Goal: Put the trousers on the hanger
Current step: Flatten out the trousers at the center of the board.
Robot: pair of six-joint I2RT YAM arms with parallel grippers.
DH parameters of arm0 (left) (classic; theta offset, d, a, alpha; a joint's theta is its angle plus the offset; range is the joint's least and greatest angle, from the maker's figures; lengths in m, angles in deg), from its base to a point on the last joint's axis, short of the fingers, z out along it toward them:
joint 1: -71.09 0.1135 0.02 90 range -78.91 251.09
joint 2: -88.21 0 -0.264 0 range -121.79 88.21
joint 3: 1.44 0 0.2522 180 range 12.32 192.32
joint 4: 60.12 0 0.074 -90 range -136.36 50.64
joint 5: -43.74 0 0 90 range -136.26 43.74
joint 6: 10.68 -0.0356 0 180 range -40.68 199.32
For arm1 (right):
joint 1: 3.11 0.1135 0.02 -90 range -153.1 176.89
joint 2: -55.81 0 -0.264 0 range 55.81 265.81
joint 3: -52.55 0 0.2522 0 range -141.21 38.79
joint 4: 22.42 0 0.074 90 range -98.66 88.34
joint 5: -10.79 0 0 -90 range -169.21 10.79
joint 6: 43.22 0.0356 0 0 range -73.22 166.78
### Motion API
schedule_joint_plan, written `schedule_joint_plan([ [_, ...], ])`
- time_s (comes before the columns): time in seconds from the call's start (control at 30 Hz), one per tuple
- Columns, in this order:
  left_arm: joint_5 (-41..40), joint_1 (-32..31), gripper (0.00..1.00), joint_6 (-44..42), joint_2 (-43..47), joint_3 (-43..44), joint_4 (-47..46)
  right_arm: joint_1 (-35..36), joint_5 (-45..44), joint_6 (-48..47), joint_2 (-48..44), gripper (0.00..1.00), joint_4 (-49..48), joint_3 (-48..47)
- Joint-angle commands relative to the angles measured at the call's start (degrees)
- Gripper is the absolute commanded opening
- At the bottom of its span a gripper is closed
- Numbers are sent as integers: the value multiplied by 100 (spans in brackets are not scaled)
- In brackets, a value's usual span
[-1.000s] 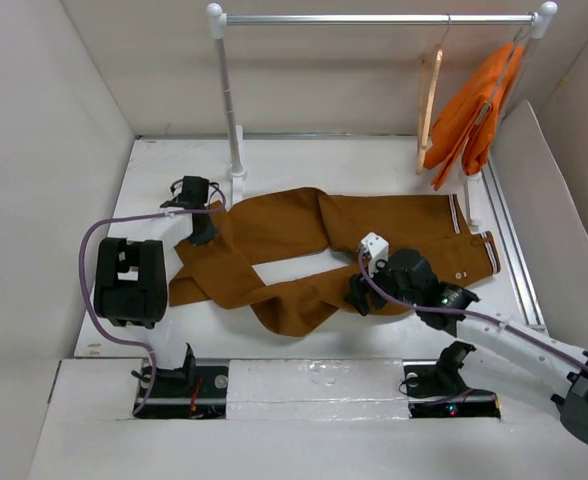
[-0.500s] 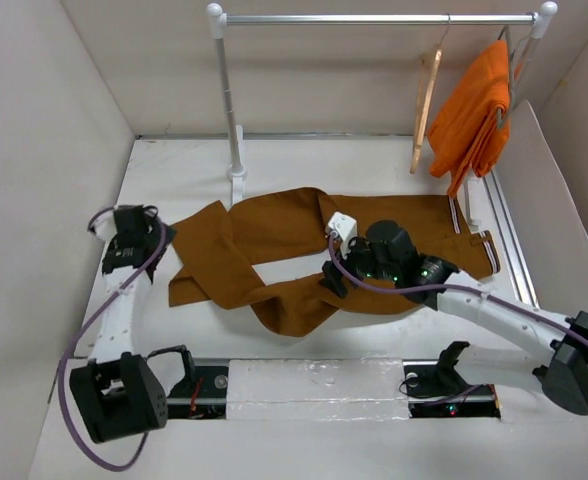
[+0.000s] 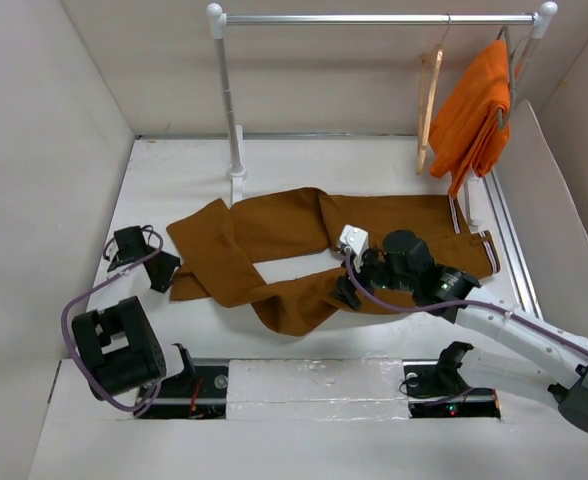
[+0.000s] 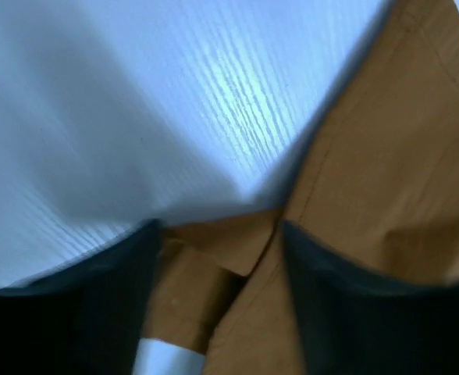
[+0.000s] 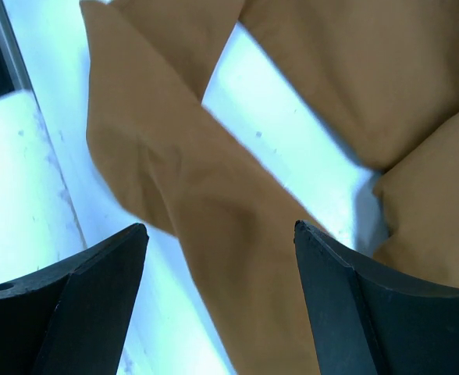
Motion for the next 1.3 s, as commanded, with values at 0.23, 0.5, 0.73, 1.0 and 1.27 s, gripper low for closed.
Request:
schedule_joint_plan([
  [0.23, 322, -32, 0, 208, -541, -21, -561, 81, -198, 64, -161, 81, 267, -30],
  [0.5, -441, -32, 0, -311, -1646, 2092, -212, 81, -304, 196, -99, 81, 417, -206],
  [0.73, -653, -32, 38, -785, -1993, 2749, 37, 81, -418, 336, -81, 81, 541, -250],
  [1.0, -311, -417, 63, -1137, -2498, 3344, -113, 81, -374, 416, 138, 81, 224, -197],
  [1.27, -54, -542, 63, -1207, -3757, 4241, 35, 133, -304, 459, 455, 79, 110, -206],
])
